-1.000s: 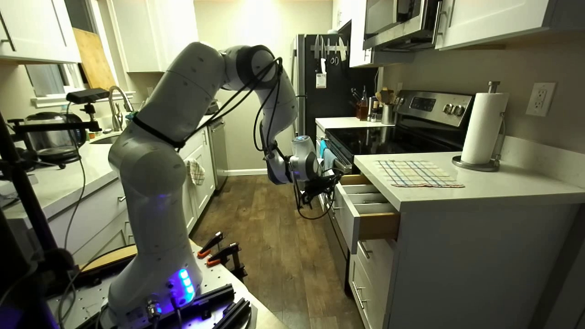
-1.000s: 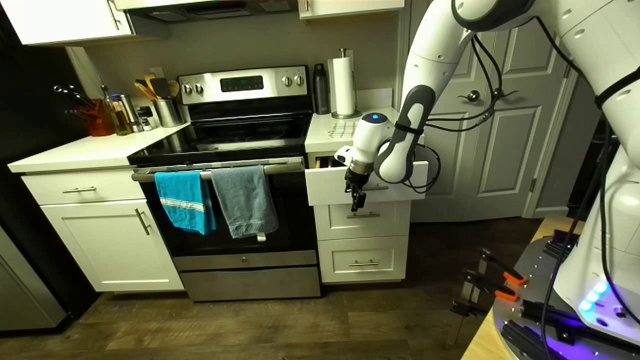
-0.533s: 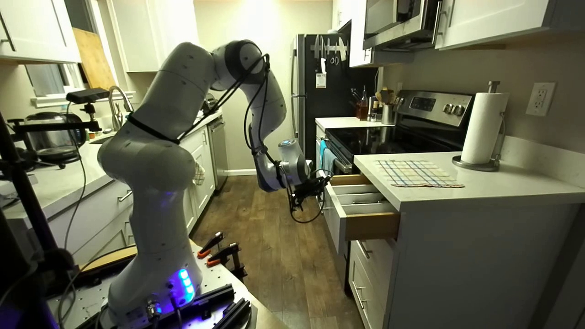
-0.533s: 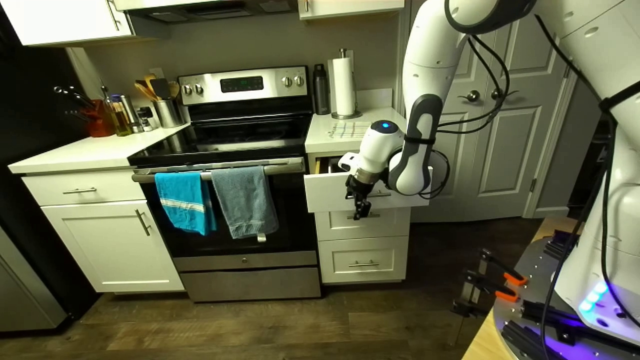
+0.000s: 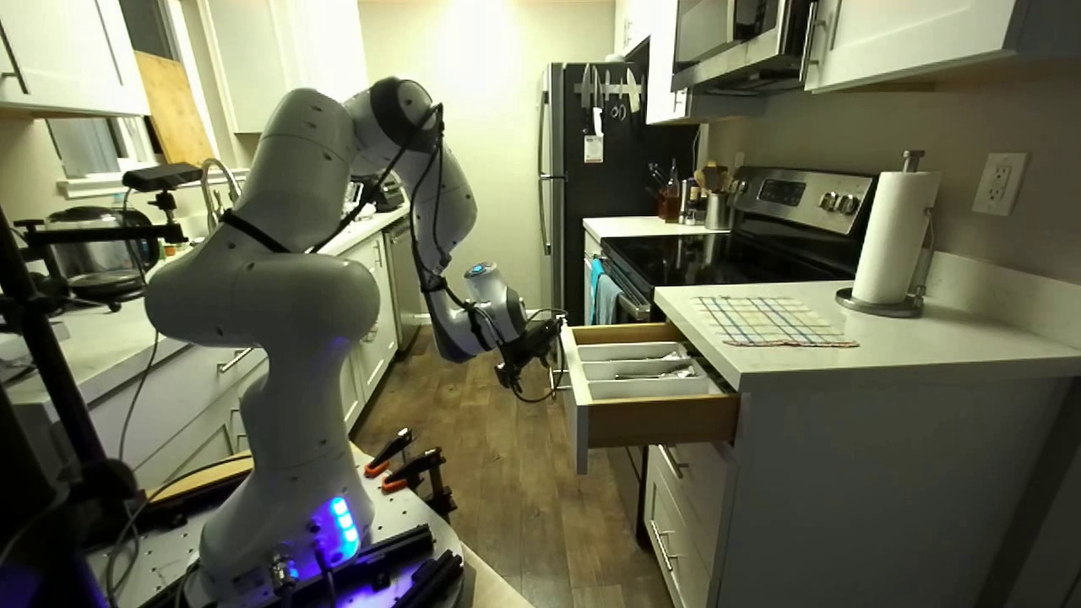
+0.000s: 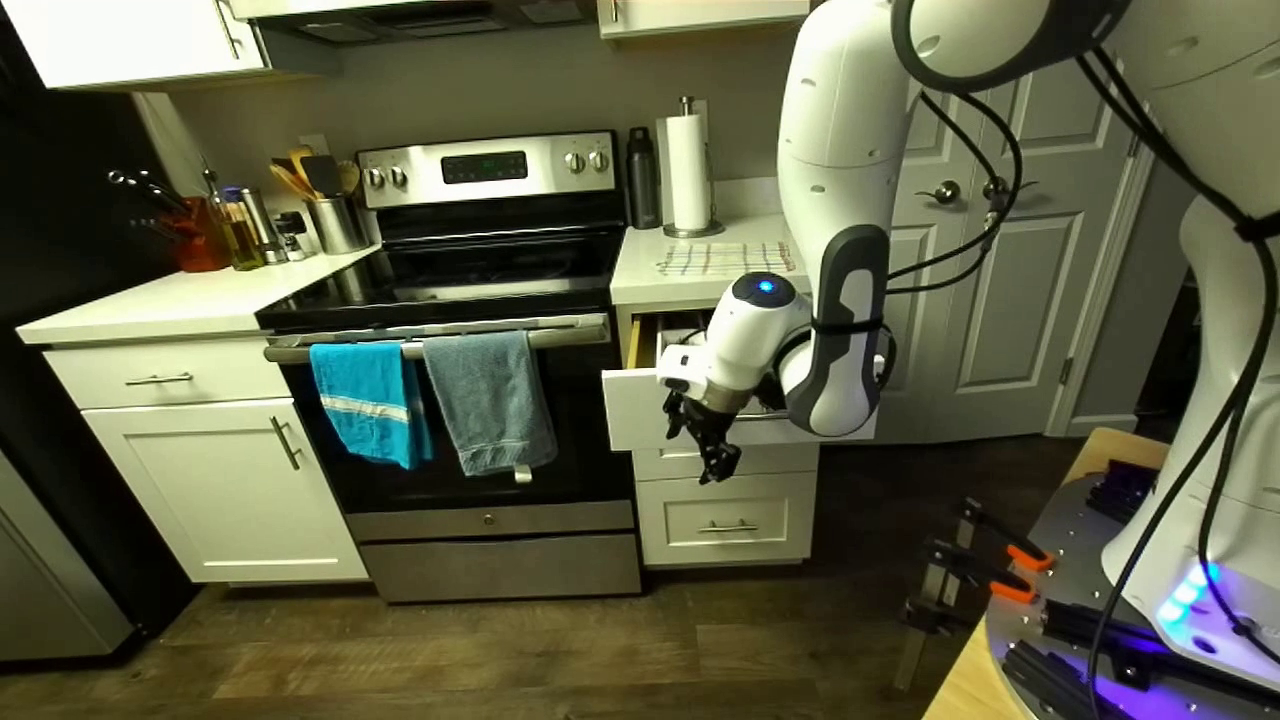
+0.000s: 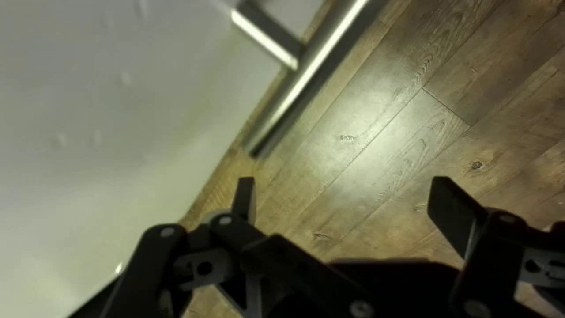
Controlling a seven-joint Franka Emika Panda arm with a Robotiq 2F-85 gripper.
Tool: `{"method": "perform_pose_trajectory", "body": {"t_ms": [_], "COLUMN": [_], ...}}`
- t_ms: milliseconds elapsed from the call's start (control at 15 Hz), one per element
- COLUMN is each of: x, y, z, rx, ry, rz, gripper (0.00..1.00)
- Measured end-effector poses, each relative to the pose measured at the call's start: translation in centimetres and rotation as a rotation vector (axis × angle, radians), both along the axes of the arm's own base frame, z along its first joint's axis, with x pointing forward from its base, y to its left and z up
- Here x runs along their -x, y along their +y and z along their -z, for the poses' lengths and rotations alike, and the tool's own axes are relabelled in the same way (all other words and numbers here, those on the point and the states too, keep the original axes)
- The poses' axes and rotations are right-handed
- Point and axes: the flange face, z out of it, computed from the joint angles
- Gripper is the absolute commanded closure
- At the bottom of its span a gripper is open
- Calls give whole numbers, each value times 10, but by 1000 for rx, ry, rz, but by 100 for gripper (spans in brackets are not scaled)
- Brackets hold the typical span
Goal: Open the top drawer of the cabinet on the right
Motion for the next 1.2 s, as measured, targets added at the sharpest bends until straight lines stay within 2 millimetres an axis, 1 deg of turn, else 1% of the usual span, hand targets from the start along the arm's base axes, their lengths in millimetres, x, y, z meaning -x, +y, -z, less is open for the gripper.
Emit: {"method": "perform_pose_trajectory", "body": {"t_ms": [200, 267, 400, 533, 667, 800, 1000, 1200], "x": [24, 31, 42, 47, 41, 32, 21, 26], "y": [71, 90, 122, 141, 148, 142, 119, 98], "z": [13, 17, 22, 21, 15, 5, -15, -44], "rx": [16, 18, 14, 3, -19, -48, -117, -220], "ry": [0, -4, -17, -33, -54, -67, -60, -23], "rz": [-123, -146, -175, -180, -154, -104, -9, 44], "gripper": [0, 0, 0, 0, 0, 0, 0, 0]}}
